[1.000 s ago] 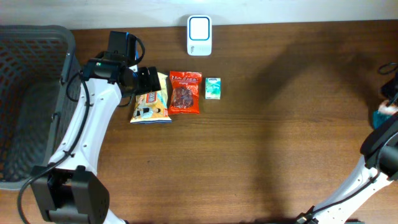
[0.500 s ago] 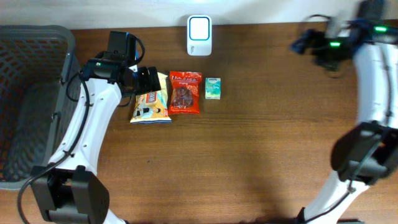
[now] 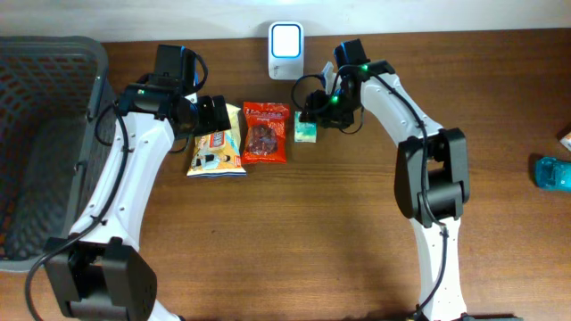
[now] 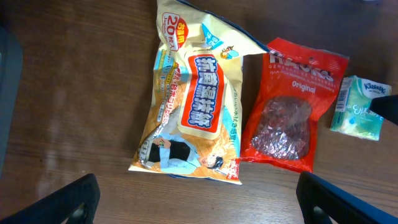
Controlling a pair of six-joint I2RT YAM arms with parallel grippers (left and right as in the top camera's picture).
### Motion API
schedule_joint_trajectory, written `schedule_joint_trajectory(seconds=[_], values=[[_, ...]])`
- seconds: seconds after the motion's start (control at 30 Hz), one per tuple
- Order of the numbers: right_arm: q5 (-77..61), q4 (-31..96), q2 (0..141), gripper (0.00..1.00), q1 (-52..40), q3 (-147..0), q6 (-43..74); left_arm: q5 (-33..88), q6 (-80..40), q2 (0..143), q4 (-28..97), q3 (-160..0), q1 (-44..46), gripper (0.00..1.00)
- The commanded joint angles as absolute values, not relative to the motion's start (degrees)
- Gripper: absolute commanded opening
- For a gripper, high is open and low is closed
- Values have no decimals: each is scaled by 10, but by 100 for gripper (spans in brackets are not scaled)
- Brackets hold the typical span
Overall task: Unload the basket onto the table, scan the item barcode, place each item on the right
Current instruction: 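Grasp green Kleenex pack with right gripper, then hold green pack up to scanner with right gripper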
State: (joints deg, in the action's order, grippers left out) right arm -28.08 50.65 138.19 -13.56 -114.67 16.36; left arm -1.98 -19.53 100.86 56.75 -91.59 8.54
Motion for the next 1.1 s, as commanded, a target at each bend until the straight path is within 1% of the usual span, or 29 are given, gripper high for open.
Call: schedule_joint_trajectory(seconds=[0.0, 0.03, 0.07, 0.1, 0.17, 0.23, 0.27, 0.3, 0.37, 0.4, 0.43, 0.47, 0.5, 0.57, 0.67, 0.73, 0.8, 0.83, 1.07], values=[[-272, 505, 1401, 57, -142, -1144, 173, -24, -201, 1011, 568, -915, 84, 99], [-272, 506, 1407, 46, -144, -1144, 176, -24, -201, 1011, 568, -915, 84, 99], [-274, 508, 1410, 30, -147, -1143, 186, -24, -201, 1011, 568, -915, 84, 99], [-274, 511, 1410, 22, -148, -1143, 190, -24, -201, 1011, 568, -915, 84, 99], [-280, 512, 1410, 20, -149, -1143, 190, -24, -201, 1011, 568, -915, 84, 99], [-280, 517, 1410, 20, -150, -1143, 190, -24, -201, 1011, 568, -915, 84, 99], [-280, 519, 1410, 36, -152, -1143, 190, -24, -201, 1011, 568, -915, 84, 99], [-280, 520, 1410, 46, -154, -1143, 190, -24, -201, 1011, 568, -915, 84, 99], [-278, 520, 1410, 47, -165, -1141, 190, -24, -201, 1011, 568, -915, 84, 99], [-275, 520, 1410, 45, -169, -1141, 190, -24, -201, 1011, 568, -915, 84, 99], [-265, 520, 1410, 32, -173, -1141, 190, -24, -201, 1011, 568, -915, 84, 99], [-263, 518, 1410, 9, -176, -1141, 190, -24, -201, 1011, 568, -915, 84, 99], [-266, 516, 1409, 4, -175, -1142, 204, -24, -201, 1011, 568, -915, 84, 99], [-348, 503, 1406, 4, -158, -1155, 203, -24, -201, 1011, 568, -915, 84, 99], [-572, 450, 1406, 4, -110, -1190, 181, -24, -201, 1011, 568, -915, 84, 99], [-737, 359, 1406, 4, -68, -1196, 181, -24, -201, 1011, 568, -915, 84, 99], [-856, 292, 1406, 4, -41, -1196, 181, -24, -201, 1011, 568, -915, 84, 99], [-889, 270, 1406, 4, -32, -1196, 188, -24, -201, 1011, 568, -915, 84, 99], [-889, 255, 1406, 4, -30, -1196, 189, -24, -201, 1011, 568, -915, 84, 99]])
